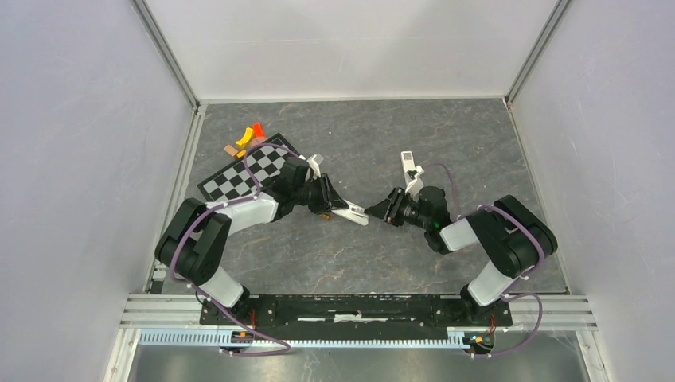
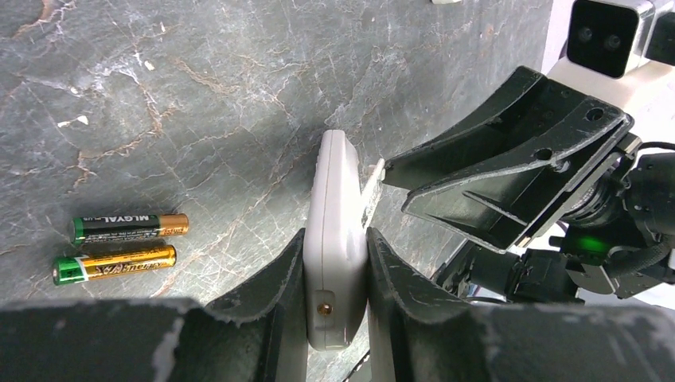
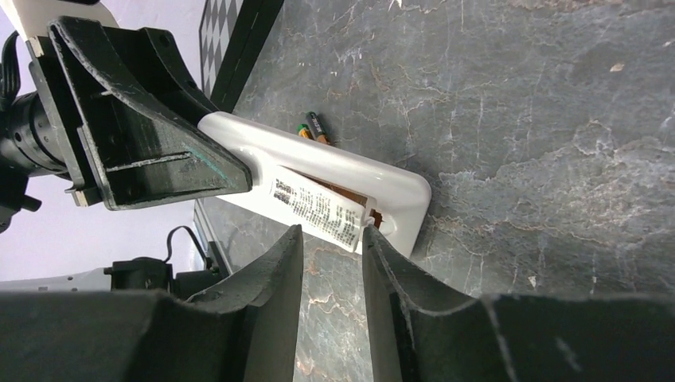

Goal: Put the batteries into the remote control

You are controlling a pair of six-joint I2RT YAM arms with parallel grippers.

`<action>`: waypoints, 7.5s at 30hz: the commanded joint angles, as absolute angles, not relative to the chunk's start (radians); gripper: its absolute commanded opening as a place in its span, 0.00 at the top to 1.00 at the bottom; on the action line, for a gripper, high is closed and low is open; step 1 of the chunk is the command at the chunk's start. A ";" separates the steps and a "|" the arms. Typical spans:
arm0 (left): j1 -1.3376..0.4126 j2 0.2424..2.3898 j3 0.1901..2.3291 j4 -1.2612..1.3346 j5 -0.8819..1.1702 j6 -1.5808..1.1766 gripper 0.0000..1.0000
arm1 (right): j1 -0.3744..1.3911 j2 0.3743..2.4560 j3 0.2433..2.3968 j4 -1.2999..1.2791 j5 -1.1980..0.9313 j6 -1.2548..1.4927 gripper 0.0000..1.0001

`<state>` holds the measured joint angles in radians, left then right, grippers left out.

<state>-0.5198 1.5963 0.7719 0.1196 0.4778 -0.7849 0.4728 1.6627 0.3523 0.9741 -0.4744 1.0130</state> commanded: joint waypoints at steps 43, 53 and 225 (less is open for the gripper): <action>-0.578 1.083 0.998 -0.437 0.765 -0.140 0.98 | 0.606 1.158 0.645 0.272 -0.931 0.098 0.10; -0.586 1.001 0.997 -0.468 0.865 -0.063 0.91 | 0.699 1.214 0.795 0.031 -0.971 -0.023 0.60; -0.583 1.146 0.854 0.007 0.394 -1.011 0.98 | 0.943 1.028 0.567 0.590 0.064 0.358 0.95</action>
<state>-0.5838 1.1473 0.8070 -0.0113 0.3962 -1.0054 0.9405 1.0248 0.5709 0.5236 0.0841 0.3538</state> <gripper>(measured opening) 0.327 0.088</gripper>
